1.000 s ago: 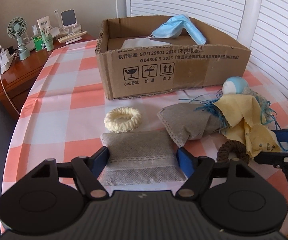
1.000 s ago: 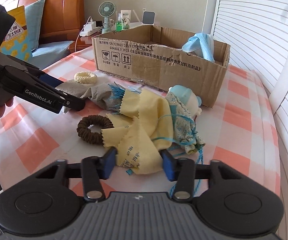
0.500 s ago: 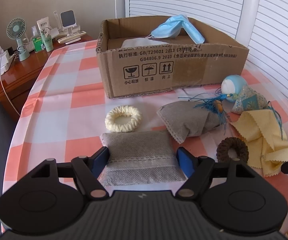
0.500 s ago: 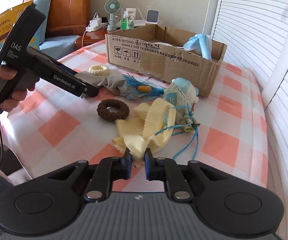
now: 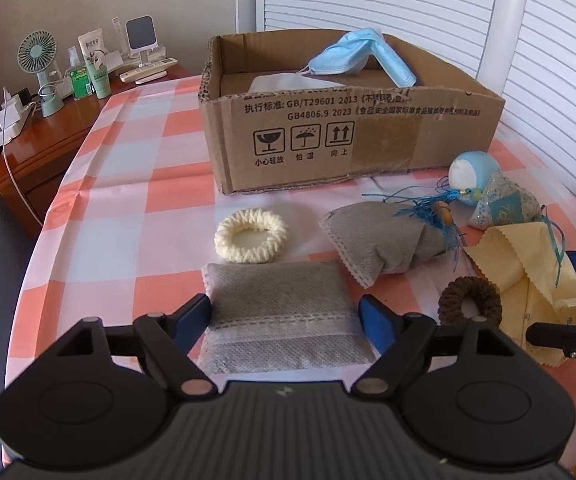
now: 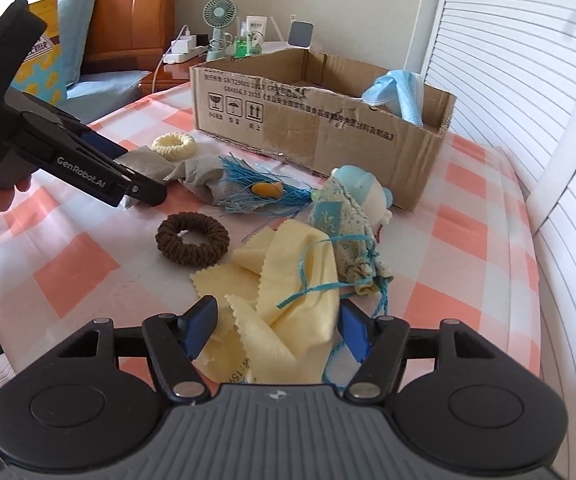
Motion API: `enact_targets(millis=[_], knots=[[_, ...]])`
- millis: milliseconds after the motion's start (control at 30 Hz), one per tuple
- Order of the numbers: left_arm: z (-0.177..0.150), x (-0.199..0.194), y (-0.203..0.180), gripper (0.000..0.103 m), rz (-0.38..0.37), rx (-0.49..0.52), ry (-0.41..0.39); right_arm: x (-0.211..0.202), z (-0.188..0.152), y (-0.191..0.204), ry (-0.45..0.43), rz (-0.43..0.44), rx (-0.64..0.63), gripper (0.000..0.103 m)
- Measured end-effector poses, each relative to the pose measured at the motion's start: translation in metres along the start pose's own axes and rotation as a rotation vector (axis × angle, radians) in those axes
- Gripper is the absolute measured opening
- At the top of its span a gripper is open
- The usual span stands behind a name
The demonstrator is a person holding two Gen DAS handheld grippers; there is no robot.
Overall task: Organize soft objects
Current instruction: 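Carry the grey sachet and yellow cloth over the box and release both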
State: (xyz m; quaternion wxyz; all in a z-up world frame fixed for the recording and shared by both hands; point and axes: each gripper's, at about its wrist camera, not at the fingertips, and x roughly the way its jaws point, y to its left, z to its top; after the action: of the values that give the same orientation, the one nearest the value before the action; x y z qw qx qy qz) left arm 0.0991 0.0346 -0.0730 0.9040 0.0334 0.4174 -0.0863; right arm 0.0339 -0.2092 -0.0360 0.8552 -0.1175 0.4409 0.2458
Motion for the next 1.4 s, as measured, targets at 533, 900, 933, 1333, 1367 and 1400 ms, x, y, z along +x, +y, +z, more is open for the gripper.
enact_targets(millis=[533, 900, 933, 1333, 1367, 1400], knots=[[-0.001, -0.014, 0.002, 0.046, 0.002, 0.022, 0.025, -0.019, -0.002, 0.011, -0.006, -0.009, -0.033, 0.009], [-0.006, -0.050, 0.005, 0.043, -0.015, 0.066, 0.006, -0.051, 0.008, 0.019, -0.071, 0.006, -0.063, 0.009], [-0.004, -0.054, 0.004, 0.043, -0.016, 0.072, -0.002, -0.052, 0.009, 0.019, -0.078, 0.002, -0.065, 0.009], [0.030, -0.078, -0.006, 0.043, -0.047, 0.137, -0.099, -0.072, 0.036, 0.006, -0.157, -0.018, -0.078, 0.009], [0.034, -0.078, -0.006, 0.043, -0.047, 0.140, -0.105, -0.073, 0.041, 0.003, -0.165, -0.019, -0.076, 0.009], [0.037, -0.078, -0.006, 0.043, -0.046, 0.142, -0.110, -0.074, 0.045, 0.000, -0.174, -0.024, -0.076, 0.009]])
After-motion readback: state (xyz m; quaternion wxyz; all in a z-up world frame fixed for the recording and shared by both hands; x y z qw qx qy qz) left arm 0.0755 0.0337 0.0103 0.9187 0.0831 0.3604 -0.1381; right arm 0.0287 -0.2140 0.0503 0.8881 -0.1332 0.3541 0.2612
